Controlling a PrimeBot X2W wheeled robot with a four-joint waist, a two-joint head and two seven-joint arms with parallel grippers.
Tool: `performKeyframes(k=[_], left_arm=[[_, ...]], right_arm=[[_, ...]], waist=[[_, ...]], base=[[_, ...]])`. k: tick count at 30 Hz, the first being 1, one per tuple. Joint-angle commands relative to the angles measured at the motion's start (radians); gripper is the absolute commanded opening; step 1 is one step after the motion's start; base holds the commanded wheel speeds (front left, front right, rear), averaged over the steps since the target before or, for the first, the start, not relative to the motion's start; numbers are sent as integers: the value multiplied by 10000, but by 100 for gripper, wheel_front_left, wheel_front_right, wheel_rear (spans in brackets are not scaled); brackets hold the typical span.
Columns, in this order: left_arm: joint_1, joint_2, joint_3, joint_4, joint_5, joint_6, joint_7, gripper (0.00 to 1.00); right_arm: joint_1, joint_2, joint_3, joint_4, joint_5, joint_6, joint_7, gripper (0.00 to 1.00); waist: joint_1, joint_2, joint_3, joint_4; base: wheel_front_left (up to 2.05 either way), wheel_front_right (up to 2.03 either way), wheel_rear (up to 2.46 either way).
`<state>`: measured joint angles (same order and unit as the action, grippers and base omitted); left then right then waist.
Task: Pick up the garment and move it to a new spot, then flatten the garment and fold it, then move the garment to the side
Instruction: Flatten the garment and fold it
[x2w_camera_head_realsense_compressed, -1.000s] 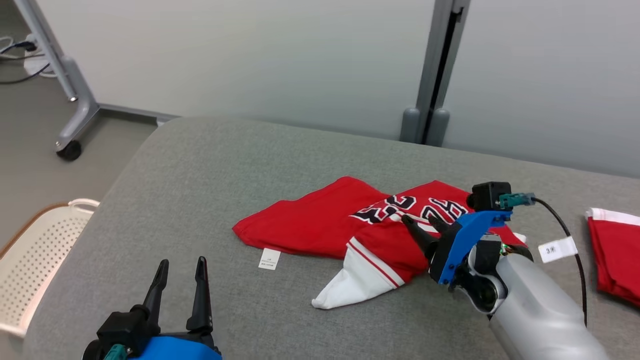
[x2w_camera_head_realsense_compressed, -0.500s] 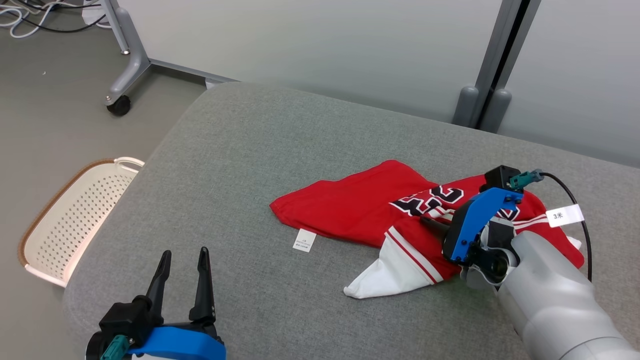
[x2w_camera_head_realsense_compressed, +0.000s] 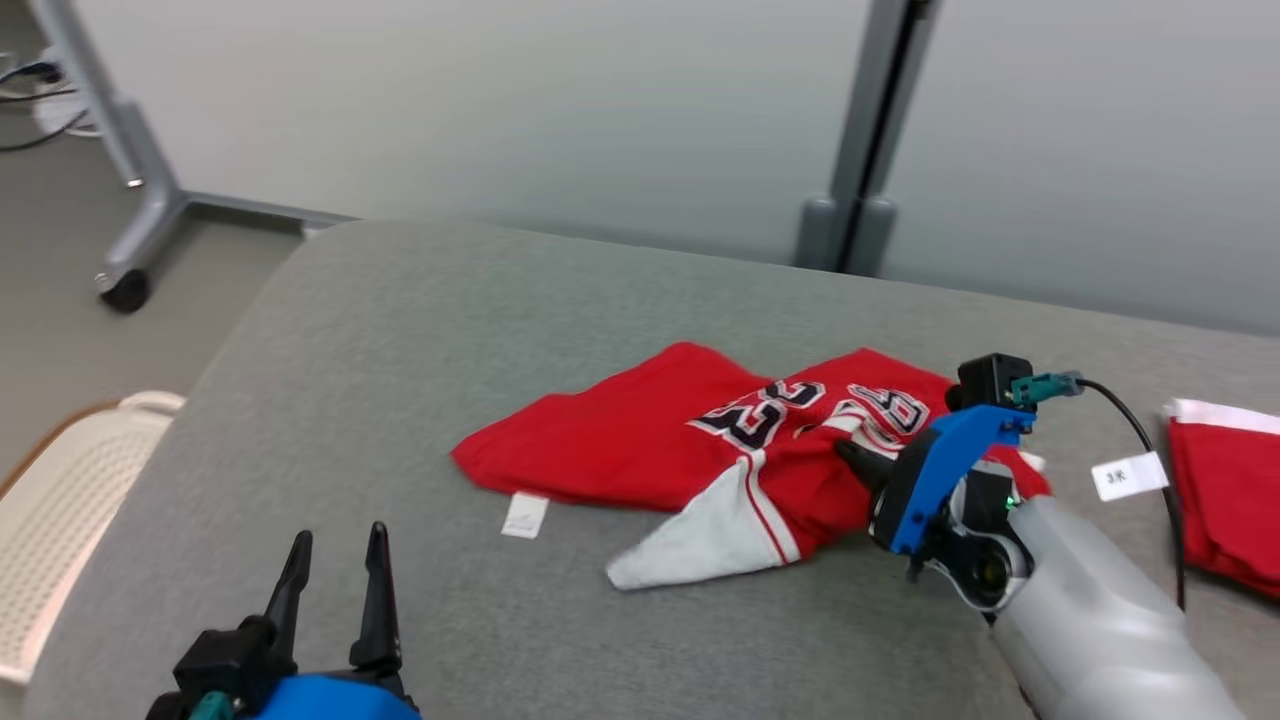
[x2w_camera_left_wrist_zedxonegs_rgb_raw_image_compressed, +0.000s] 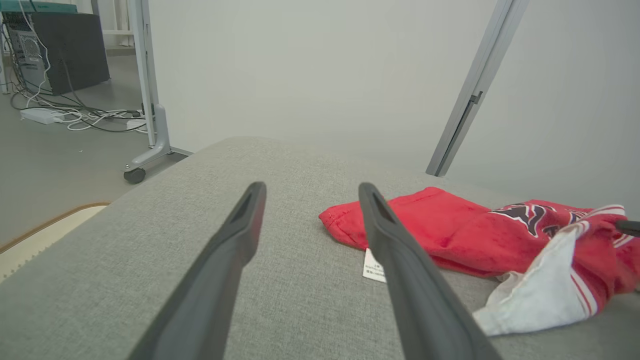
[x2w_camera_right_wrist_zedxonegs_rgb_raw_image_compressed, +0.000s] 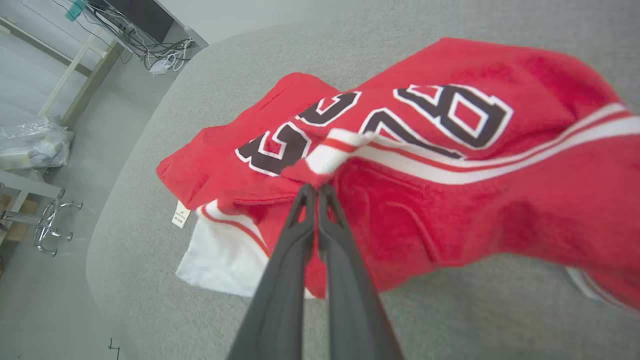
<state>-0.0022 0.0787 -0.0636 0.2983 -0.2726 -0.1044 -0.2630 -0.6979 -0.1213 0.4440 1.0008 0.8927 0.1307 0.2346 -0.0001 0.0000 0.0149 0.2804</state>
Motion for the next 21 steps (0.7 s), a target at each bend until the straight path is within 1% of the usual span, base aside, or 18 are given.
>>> performKeyframes(k=[1,5,9,14,16,19,21], left_arm=[[60,61,96,-40,43,-30,-26,100],[78,100,165,-59,79,-75,-26,100],[143,74,185,-63,104,-98,-26,100],[155,22,229,19,93,-105,-26,100],[159,2,203,62,110,-106,-26,100],[57,-28,190,115,115,-110,-26,100],[-18,-44,196,147,135,-118,-25,100]], right_arm=[[310,-338,155,-380,116,1,-9,0],[912,-1084,382,-1328,394,1,-147,0],[1550,-2096,514,-2103,528,3,102,0],[2291,-3284,578,-2974,594,1,390,0],[2499,-3694,550,-3128,572,1,426,0],[2529,-4217,478,-2881,233,1,245,0],[2327,-4253,328,-2631,22,1,-132,0]], waist=[[1,0,-398,-679],[1,0,-543,-1400],[1,0,-573,-1992],[1,0,-458,-2422],[1,0,-397,-2528],[1,0,-317,-2587],[1,0,-277,-2616]], base=[[0,0,0],[0,0,0],[0,0,0],[0,0,0],[0,0,0],[0,0,0],[0,0,0]])
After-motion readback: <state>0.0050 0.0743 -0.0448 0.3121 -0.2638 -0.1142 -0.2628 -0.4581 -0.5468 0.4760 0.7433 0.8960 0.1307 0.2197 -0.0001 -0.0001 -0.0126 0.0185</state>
